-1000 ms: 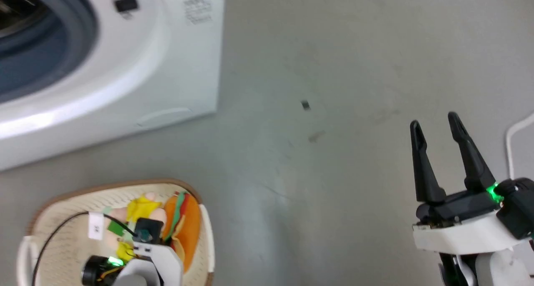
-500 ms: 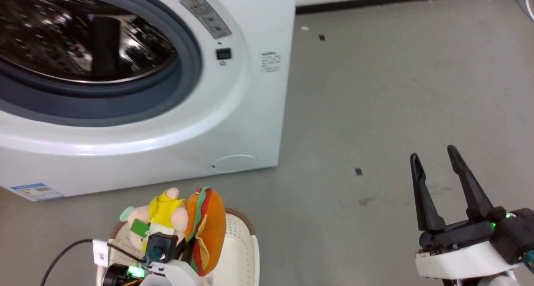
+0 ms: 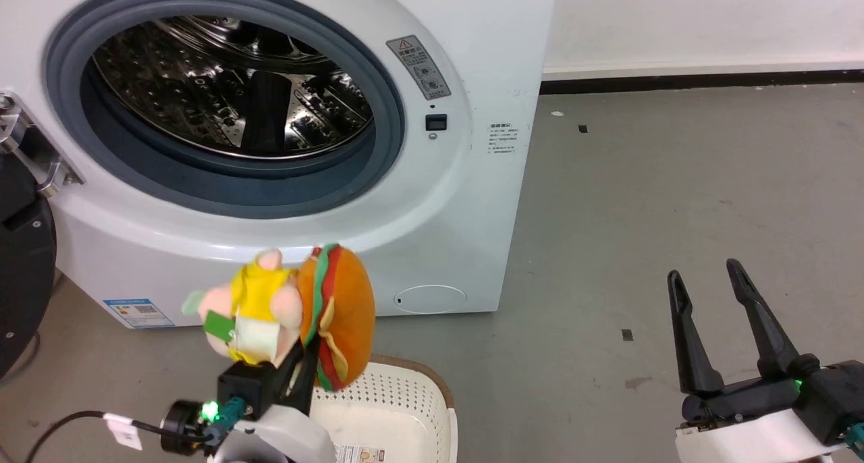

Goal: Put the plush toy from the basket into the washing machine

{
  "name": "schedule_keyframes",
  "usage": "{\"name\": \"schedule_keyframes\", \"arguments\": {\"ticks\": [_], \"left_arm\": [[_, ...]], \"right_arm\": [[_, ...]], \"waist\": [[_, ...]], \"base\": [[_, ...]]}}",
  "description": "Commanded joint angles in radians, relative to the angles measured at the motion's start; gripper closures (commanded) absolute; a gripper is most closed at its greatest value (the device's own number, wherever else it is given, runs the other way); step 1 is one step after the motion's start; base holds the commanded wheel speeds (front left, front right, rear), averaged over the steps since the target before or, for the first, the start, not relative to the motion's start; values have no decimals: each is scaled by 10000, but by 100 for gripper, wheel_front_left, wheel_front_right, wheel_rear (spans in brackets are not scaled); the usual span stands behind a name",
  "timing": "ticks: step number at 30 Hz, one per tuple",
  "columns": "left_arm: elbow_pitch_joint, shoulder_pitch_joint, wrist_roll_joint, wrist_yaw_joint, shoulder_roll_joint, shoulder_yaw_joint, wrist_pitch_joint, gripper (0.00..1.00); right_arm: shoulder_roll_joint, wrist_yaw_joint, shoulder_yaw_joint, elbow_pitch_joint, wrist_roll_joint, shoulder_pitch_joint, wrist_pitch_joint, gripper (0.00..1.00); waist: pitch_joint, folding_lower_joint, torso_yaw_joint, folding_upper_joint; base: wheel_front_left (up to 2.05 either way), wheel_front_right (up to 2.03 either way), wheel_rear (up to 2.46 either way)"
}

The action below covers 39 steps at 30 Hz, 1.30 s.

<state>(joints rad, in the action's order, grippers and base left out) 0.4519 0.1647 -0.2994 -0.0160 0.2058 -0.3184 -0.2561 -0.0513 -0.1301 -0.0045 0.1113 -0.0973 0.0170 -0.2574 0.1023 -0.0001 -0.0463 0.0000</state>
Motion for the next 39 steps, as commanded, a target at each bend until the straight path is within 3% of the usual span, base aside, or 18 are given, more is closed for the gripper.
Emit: {"name": "schedule_keyframes", "arguments": {"ticks": [1, 9, 21, 33, 39], "left_arm": [[-529, -95, 106, -81, 66, 190, -56, 100], [-2446, 174, 313, -18, 250, 1001, -56, 100], [-2708, 2686, 301, 122, 1075, 2025, 238, 100], [-1600, 6136, 506, 222, 2846, 2679, 1749, 100], [-844, 8157, 714, 561, 3643, 2564, 2655, 100]], "right_arm": [[11, -6, -4, 36, 8, 122, -44, 0], [11, -6, 85, 142, 5, -20, -44, 0], [11, -6, 310, 367, -90, -883, -44, 0], [11, -6, 103, 608, -559, -2047, -44, 0], [11, -6, 123, 711, -769, -2379, -44, 0]], "waist": [[-13, 1, 56, 0], [352, 1, -82, 0], [2343, 1, -1030, 0], [4777, 1, -2193, 0], [5712, 1, -2559, 0]], "base": [[0, 0, 0], [0, 0, 0], [0, 0, 0], [0, 0, 0], [0, 0, 0]]}}
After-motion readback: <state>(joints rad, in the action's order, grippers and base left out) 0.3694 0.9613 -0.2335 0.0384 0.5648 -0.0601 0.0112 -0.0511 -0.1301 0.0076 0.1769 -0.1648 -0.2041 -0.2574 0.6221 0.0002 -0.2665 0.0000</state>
